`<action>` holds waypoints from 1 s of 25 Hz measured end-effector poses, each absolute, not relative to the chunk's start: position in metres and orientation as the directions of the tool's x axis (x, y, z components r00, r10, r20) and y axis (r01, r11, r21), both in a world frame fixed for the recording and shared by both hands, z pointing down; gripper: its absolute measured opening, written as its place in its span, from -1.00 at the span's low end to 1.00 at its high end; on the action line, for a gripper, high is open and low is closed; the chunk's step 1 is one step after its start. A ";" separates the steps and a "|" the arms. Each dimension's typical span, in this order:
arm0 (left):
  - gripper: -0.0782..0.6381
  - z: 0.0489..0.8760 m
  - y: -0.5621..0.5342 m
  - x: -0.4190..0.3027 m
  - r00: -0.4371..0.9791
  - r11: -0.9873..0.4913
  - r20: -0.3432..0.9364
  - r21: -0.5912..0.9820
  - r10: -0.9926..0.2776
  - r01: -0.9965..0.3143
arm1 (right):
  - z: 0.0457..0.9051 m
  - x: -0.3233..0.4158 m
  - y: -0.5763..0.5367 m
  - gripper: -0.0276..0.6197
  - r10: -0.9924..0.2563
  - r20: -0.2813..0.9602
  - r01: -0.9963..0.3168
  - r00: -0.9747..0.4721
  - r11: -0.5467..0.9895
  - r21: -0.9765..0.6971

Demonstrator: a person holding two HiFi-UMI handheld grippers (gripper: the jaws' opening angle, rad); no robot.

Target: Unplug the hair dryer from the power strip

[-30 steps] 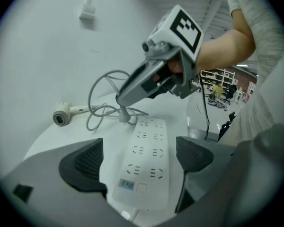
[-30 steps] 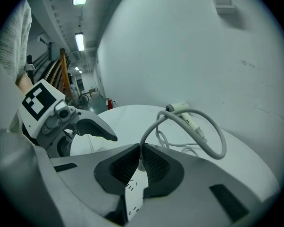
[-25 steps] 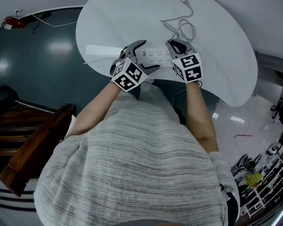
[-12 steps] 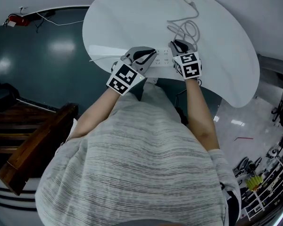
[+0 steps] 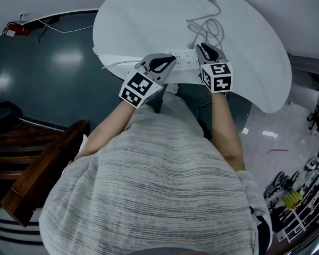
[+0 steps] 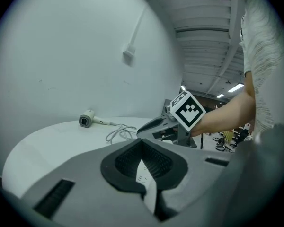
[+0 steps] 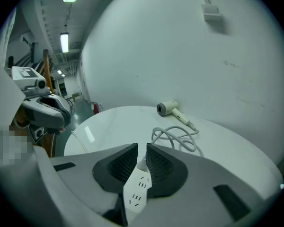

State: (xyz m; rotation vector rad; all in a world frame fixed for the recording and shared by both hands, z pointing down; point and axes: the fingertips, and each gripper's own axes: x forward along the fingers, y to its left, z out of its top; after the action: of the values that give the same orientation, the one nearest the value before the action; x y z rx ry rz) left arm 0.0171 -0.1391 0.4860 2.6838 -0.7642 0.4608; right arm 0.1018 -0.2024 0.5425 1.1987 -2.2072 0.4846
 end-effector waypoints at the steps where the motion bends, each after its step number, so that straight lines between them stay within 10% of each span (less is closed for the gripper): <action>1: -0.76 0.484 -0.137 0.017 0.810 -0.812 0.380 0.207 -0.447 -0.546 | 0.536 0.101 -0.198 -0.73 -0.650 0.625 -0.849 -0.433 0.527 -0.040; 25: -0.76 0.418 -0.056 0.005 0.919 -0.911 0.246 0.202 -0.308 -0.360 | 0.425 0.046 -0.043 -0.73 -0.824 0.361 -0.898 -0.437 0.421 -0.125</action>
State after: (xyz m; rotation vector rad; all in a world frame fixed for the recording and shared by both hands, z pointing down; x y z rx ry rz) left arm 0.0053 -0.0562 0.4180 2.8355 -0.5017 0.3061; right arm 0.0455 -0.0425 0.4253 1.5060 -2.4328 0.4409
